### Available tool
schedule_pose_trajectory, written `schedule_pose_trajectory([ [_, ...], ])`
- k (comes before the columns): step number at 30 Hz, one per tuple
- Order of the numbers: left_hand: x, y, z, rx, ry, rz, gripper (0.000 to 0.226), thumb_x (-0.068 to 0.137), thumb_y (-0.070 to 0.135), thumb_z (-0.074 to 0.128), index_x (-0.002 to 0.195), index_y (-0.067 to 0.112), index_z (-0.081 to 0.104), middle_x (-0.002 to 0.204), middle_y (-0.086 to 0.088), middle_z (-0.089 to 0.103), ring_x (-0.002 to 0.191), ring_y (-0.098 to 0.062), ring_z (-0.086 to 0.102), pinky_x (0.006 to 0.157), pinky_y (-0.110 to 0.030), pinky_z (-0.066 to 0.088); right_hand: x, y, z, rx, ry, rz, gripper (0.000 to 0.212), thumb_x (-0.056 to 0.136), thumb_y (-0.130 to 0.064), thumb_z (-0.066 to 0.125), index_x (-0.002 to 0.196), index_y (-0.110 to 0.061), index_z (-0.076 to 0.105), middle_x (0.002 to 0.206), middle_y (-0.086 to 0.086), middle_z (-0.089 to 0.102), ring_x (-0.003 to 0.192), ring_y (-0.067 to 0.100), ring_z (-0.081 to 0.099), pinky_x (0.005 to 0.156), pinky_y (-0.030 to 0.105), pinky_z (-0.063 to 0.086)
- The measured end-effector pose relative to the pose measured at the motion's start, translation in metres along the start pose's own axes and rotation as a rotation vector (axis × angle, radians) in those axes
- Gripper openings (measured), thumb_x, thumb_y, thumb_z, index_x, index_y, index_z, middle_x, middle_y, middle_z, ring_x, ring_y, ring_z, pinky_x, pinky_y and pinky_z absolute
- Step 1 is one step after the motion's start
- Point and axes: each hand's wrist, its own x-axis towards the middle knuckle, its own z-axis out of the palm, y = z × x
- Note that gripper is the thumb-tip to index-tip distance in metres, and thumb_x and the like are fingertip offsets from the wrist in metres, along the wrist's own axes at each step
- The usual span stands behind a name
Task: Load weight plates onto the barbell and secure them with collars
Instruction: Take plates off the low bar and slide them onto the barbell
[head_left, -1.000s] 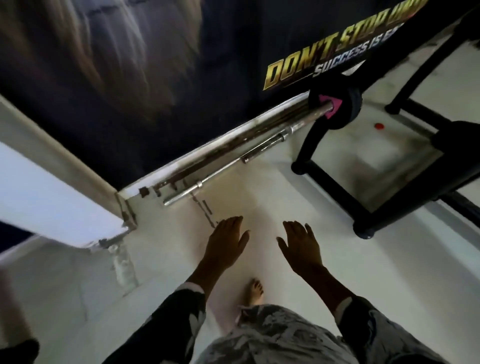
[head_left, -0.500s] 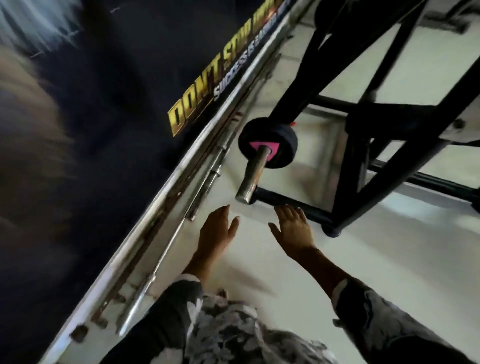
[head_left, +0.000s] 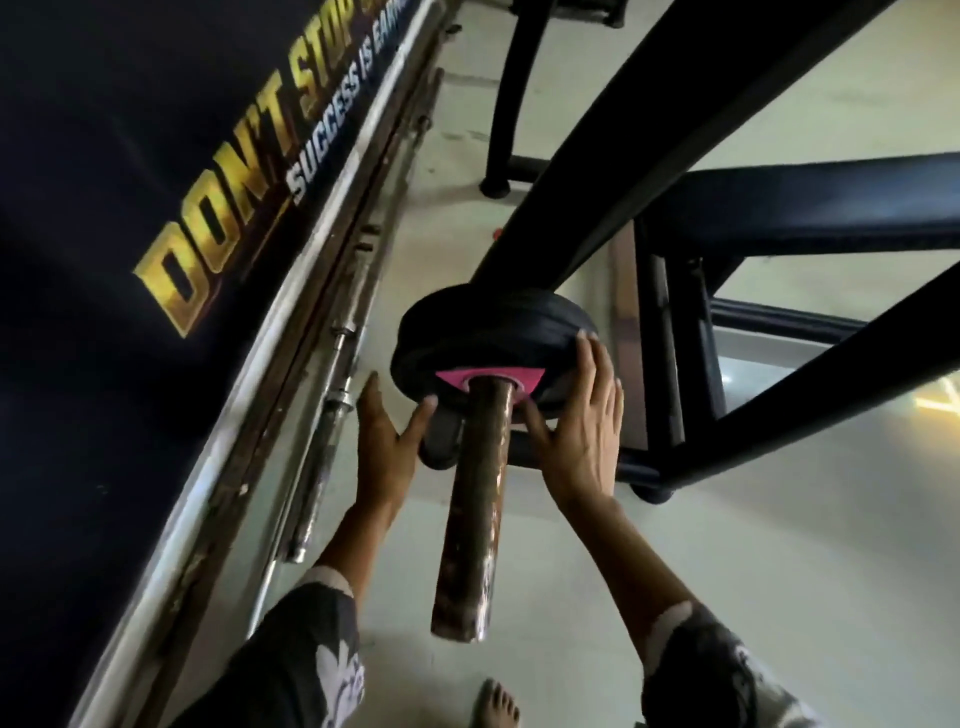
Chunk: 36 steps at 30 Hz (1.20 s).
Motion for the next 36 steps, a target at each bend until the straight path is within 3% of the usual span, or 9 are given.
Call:
schedule_pose_trajectory([
  [3,0.022,-0.010,0.021,-0.203,0.007,0.180,0.078,0.075,0.037,0.071,0.139,0.036,0.025,0.140,0.012,0.038,0.126,-0.003,0.041,0.097,-0.013,0.040,0.013,0.014,0.021,0.138,0.134,-0.028,0.076,0.084,-0.028,0.068,0.144,-0.010,0.025,0.143,0.015,0.031,0.132,0.023,0.031,0.107,0.049,0.037],
  [5,0.029,-0.010,0.027,-0.285,0.055,0.242,0.074,0.070,0.040,0.075,0.128,0.049,0.030,0.128,0.021,0.044,0.119,0.005,0.046,0.093,-0.013,0.044,0.016,0.020,0.028,0.171,0.238,-0.034,0.072,0.082,-0.028,0.070,0.141,-0.014,0.032,0.132,0.009,0.038,0.123,0.013,0.033,0.102,0.043,0.043],
  [9,0.029,-0.018,0.030,-0.378,0.184,0.247,0.058,0.071,0.026,0.076,0.122,0.023,0.049,0.122,0.002,0.057,0.111,-0.001,0.056,0.088,-0.017,0.050,0.019,0.020,0.033,0.228,0.375,-0.006,0.066,0.076,-0.039,0.071,0.131,-0.016,0.042,0.116,-0.009,0.032,0.108,0.000,0.032,0.089,0.032,0.042],
  [14,0.033,-0.009,0.023,-0.456,0.179,0.225,0.048,0.070,0.015,0.080,0.110,0.009,0.053,0.105,0.003,0.061,0.093,0.003,0.062,0.076,-0.013,0.050,0.021,0.017,0.024,0.207,0.350,0.001,0.065,0.072,-0.042,0.073,0.122,-0.009,0.048,0.114,0.009,0.046,0.104,0.005,0.034,0.085,0.025,0.035],
  [18,0.018,-0.006,0.008,-0.416,0.113,0.274,0.054,0.062,0.034,0.080,0.106,0.045,0.049,0.110,0.013,0.058,0.099,0.000,0.061,0.077,-0.016,0.051,0.005,0.023,0.011,0.187,0.282,-0.005,0.068,0.066,-0.039,0.080,0.117,-0.004,0.053,0.107,0.018,0.048,0.100,0.017,0.041,0.080,0.035,0.041],
  [22,-0.008,-0.024,-0.020,-0.297,0.008,0.345,0.058,0.057,0.058,0.080,0.104,0.042,0.051,0.101,0.013,0.060,0.095,-0.007,0.060,0.080,-0.025,0.051,-0.035,0.052,-0.001,0.257,0.183,-0.151,0.065,0.056,-0.054,0.077,0.096,-0.009,0.051,0.091,0.004,0.043,0.084,0.003,0.039,0.069,0.011,0.036],
  [26,-0.028,-0.021,-0.025,-0.335,-0.017,0.340,0.053,0.056,0.064,0.075,0.104,0.056,0.056,0.096,0.040,0.063,0.089,0.017,0.058,0.073,-0.003,0.046,-0.064,0.062,0.011,0.635,0.001,-0.046,0.053,0.055,-0.057,0.078,0.085,-0.025,0.048,0.081,-0.017,0.061,0.077,-0.004,0.056,0.069,0.013,0.047],
  [32,-0.048,-0.019,-0.018,-0.457,0.181,0.375,0.044,0.057,0.058,0.079,0.098,0.048,0.066,0.093,0.035,0.067,0.090,0.010,0.063,0.075,-0.011,0.051,-0.066,0.058,0.025,0.728,0.187,-0.011,0.057,0.053,-0.049,0.082,0.083,-0.010,0.054,0.074,-0.018,0.059,0.074,-0.008,0.054,0.066,0.012,0.047],
  [36,-0.077,-0.034,-0.023,-0.470,0.251,0.427,0.045,0.060,0.059,0.077,0.097,0.036,0.066,0.092,0.030,0.068,0.091,0.006,0.063,0.076,-0.015,0.053,-0.097,0.059,0.023,0.731,0.190,-0.053,0.047,0.052,-0.055,0.081,0.076,-0.031,0.048,0.073,-0.026,0.061,0.069,-0.010,0.053,0.063,0.010,0.043],
])
